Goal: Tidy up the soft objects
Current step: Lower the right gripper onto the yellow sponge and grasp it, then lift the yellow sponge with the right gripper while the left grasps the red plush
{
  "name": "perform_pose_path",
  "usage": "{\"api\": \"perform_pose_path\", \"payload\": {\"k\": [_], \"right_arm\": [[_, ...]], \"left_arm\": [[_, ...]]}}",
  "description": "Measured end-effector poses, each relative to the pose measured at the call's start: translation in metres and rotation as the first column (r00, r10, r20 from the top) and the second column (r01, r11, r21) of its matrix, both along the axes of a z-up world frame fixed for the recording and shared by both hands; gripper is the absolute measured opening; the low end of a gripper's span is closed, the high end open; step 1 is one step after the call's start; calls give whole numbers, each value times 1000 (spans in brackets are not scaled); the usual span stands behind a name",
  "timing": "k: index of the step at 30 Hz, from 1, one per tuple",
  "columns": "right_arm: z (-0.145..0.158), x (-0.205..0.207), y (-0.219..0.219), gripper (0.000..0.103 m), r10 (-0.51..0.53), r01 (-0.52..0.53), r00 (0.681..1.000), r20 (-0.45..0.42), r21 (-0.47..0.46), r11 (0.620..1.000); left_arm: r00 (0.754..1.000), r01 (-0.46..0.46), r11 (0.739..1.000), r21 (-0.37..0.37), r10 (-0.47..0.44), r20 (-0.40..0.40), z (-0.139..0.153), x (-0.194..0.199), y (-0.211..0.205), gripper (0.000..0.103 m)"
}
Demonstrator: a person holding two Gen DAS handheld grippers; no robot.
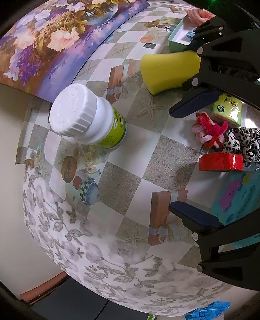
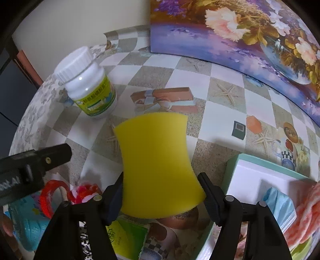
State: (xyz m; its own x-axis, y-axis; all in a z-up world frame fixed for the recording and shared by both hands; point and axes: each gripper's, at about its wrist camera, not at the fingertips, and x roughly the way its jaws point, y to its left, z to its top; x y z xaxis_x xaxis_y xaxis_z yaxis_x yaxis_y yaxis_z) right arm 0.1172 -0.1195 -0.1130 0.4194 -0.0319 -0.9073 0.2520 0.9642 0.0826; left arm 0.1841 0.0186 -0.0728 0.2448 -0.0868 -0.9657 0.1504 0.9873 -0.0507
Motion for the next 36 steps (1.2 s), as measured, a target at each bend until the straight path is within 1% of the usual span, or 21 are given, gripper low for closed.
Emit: {"api": "perform_pose_path", "payload": {"k": [4,8,14,21,25,26,28,32,34,36], "right_arm": [[10,-4,-4,72,-20,20,1000,7,20,1000],[20,-10,-7,72,-34,34,999,10,13,999],[37,-24,-17,72,-85,85,996,3,0,996],[58,-40,-34,72,-132,132,991,34,-1,991],[63,-44,-40,72,-151,151,988,37,6,989],[63,-45,-41,72,-153,153,988,38,8,988],[65,-45,-42,72,-156,156,987,39,10,988],[65,-45,-41,72,-151,150,988,41,13,989],[64,-44,-40,72,-147,147,988,39,12,989],[63,-44,-40,72,-145,144,989,35,12,989]], "left_arm": [[1000,5,1000,-5,-5,4,4,-2,-2,86],[1000,20,1000,-4,-20,13,10,-6,-5,86],[999,46,999,-9,-46,13,17,-12,-8,86],[993,120,993,-2,-120,-3,15,-21,-20,86],[985,174,984,27,-174,-8,9,-27,-31,85],[983,184,983,31,-183,-12,8,-28,-33,84],[979,203,979,35,-202,-22,5,-30,-36,73],[974,225,973,51,-224,-33,0,-31,-38,68],[972,235,970,60,-233,-37,-1,-32,-40,57],[969,247,967,57,-244,-46,-3,-33,-42,53]]}}
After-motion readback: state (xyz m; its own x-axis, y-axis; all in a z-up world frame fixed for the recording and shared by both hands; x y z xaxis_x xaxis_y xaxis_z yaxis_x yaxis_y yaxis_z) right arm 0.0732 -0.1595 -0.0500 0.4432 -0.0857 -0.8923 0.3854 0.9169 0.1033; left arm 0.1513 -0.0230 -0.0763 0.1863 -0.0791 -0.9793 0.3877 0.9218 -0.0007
